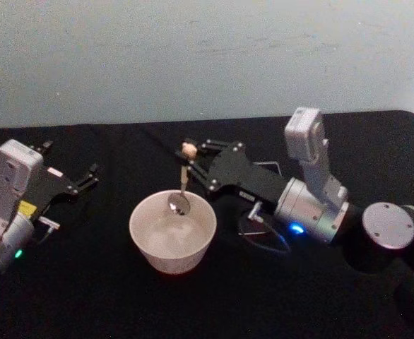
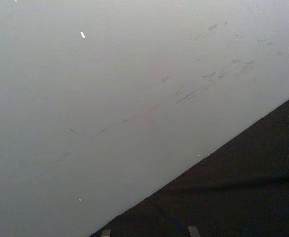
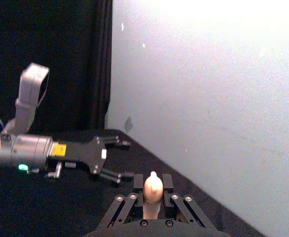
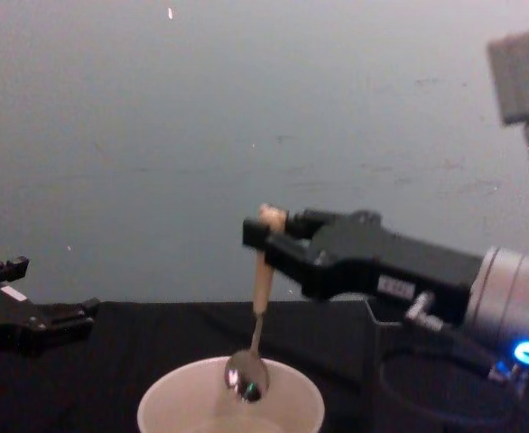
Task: Pick up the stirring spoon with one hand, stir inside the cup, then place it back in its original position.
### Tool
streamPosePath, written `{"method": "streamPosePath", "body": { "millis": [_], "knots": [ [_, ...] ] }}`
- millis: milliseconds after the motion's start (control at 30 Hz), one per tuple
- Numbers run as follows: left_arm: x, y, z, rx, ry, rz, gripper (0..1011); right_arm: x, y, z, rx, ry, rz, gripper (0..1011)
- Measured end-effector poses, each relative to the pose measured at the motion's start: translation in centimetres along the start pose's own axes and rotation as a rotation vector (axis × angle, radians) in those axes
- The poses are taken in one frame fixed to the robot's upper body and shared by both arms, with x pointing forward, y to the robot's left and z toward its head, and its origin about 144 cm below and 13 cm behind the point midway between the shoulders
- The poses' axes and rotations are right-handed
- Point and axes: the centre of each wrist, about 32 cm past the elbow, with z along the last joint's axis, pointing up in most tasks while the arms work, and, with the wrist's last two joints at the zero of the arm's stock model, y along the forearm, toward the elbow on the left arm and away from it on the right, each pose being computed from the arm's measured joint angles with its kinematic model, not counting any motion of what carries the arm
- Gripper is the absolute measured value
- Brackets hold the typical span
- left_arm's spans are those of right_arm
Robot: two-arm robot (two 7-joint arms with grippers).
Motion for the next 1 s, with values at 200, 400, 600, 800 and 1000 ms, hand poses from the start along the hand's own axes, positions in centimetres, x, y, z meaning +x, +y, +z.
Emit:
{"method": "streamPosePath", "body": {
  "millis": [200, 400, 600, 800, 1000],
  "knots": [
    [0.0, 0.0, 0.0, 0.000, 0.000, 0.000, 1001, 0.5, -0.7, 2.1, 0.049, -0.006, -0.008, 215],
    [0.0, 0.0, 0.0, 0.000, 0.000, 0.000, 1001, 1.1, -1.5, 3.9, 0.090, -0.017, -0.016, 215],
    [0.0, 0.0, 0.0, 0.000, 0.000, 0.000, 1001, 1.9, -2.4, 5.4, 0.124, -0.031, -0.037, 215],
    [0.0, 0.0, 0.0, 0.000, 0.000, 0.000, 1001, 3.1, -3.7, 6.2, 0.144, -0.057, -0.069, 215],
    [0.0, 0.0, 0.0, 0.000, 0.000, 0.000, 1001, 4.0, -5.2, 6.5, 0.146, -0.075, -0.098, 215]
  ]
}}
